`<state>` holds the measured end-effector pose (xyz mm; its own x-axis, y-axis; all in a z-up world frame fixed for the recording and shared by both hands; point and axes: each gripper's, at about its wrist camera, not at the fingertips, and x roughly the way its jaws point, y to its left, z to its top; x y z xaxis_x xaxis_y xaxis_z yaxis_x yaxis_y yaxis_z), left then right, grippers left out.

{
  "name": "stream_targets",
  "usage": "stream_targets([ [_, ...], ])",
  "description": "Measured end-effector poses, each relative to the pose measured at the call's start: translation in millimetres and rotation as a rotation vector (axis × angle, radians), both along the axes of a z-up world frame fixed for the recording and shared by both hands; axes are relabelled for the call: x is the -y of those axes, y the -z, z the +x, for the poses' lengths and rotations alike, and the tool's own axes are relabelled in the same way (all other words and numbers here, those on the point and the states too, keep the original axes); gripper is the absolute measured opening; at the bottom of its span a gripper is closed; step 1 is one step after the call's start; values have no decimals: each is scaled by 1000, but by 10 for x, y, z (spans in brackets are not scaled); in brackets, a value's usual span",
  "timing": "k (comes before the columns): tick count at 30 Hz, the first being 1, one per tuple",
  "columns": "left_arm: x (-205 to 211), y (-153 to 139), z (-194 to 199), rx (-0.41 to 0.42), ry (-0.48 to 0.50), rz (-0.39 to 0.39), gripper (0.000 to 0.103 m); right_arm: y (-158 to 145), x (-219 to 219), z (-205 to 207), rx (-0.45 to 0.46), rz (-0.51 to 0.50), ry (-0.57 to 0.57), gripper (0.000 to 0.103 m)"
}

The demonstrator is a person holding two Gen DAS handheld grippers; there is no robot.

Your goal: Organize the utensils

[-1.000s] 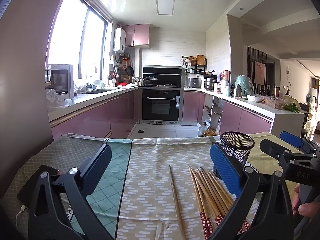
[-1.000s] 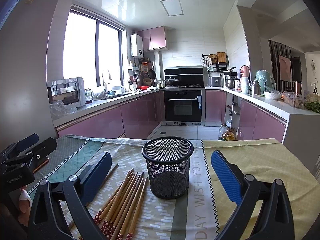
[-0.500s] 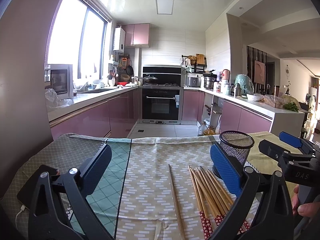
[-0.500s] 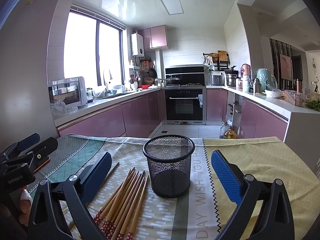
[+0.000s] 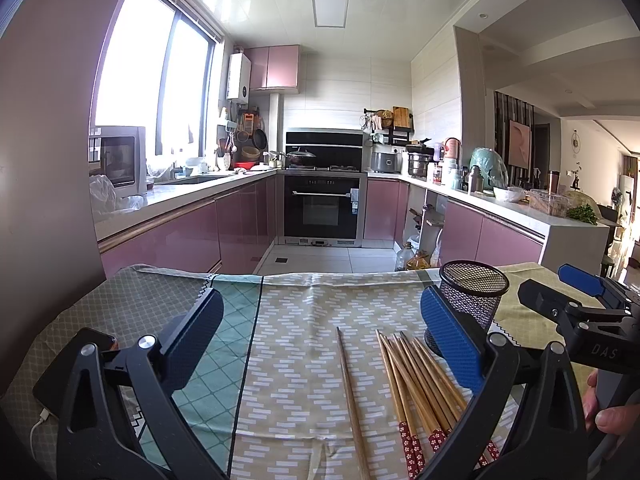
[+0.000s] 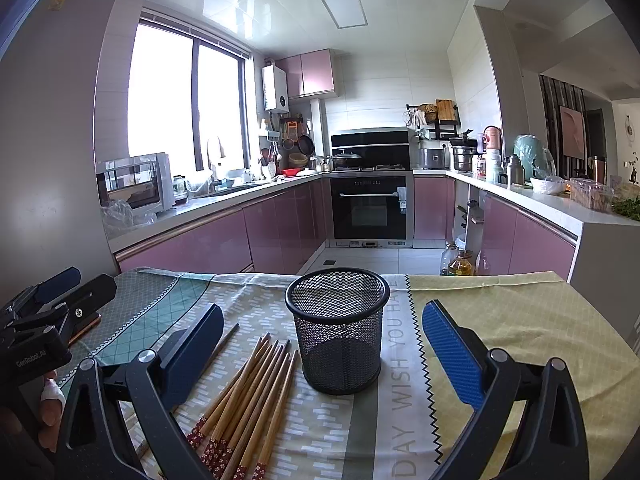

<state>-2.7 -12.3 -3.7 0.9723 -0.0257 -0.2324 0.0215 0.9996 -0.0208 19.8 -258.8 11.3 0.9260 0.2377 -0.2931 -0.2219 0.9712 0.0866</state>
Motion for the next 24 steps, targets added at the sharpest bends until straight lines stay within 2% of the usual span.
stream_targets([
  [24,3,0,2,-3,1,0,97,-6,-16,-2,-1,0,-5,96],
])
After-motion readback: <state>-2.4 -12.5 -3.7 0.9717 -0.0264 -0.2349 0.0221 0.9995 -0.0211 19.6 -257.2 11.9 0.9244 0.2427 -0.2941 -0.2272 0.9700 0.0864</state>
